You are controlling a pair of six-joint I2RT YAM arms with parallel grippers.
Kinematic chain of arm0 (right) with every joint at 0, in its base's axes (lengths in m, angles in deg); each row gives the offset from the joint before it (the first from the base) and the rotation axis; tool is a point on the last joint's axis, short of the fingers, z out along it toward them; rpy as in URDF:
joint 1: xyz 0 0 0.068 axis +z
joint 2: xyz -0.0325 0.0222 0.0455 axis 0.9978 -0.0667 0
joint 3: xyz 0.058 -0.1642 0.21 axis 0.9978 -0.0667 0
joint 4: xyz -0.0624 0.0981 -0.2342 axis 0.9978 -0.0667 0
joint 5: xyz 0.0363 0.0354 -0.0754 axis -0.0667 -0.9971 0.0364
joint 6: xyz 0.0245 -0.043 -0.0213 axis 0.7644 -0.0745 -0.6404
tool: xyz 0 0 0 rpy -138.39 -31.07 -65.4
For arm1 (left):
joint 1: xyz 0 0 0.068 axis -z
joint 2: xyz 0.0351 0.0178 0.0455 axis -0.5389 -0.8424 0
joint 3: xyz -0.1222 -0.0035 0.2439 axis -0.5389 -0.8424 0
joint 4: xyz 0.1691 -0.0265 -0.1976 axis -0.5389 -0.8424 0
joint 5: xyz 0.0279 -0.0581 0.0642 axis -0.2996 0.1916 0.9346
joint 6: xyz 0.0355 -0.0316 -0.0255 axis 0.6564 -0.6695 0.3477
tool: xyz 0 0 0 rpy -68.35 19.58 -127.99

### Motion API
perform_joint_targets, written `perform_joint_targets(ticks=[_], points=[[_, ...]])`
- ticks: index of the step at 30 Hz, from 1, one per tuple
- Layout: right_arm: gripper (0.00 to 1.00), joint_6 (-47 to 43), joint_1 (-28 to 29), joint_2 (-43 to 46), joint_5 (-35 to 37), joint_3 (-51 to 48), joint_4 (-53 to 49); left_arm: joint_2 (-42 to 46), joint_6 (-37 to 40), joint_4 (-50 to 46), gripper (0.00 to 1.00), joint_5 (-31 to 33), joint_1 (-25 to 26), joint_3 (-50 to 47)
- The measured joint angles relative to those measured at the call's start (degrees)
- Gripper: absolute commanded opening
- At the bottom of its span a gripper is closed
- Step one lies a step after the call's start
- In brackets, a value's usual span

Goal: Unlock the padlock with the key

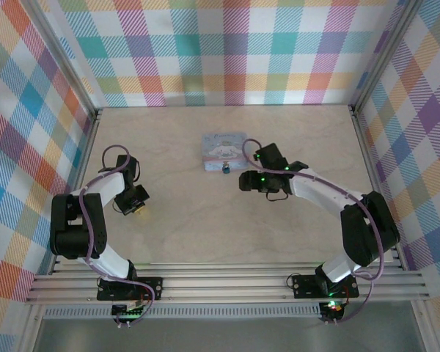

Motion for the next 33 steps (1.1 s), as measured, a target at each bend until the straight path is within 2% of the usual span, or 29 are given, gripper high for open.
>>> perform_joint_targets(ticks=[3,6,12,20,25,33], points=[[0.73,1.6,-3.5,2.0,-2.7,-2.3,0.6,1.5,2.1,1.4,0.00,-2.6,1.9,-1.0],[0.71,3.6,-7.0,4.6,-6.4,-4.6,1.7,3.9,3.8,3.2,0.00,-6.5,5.9,-2.6],[0.70,7.0,-12.1,9.6,-13.0,-9.4,3.9,14.2,6.1,6.6,0.00,-12.0,13.4,-4.9],[0.68,9.6,-12.3,14.6,-19.9,-13.4,7.1,27.5,8.1,12.6,0.00,-20.0,19.5,-5.4],[0.66,12.8,-12.3,17.1,-24.4,-15.0,9.6,33.6,9.6,15.1,0.00,-22.2,25.0,-5.5],[0.65,15.7,-11.5,20.2,-30.0,-12.6,11.3,35.6,10.1,22.0,0.00,-23.1,30.4,-5.5]])
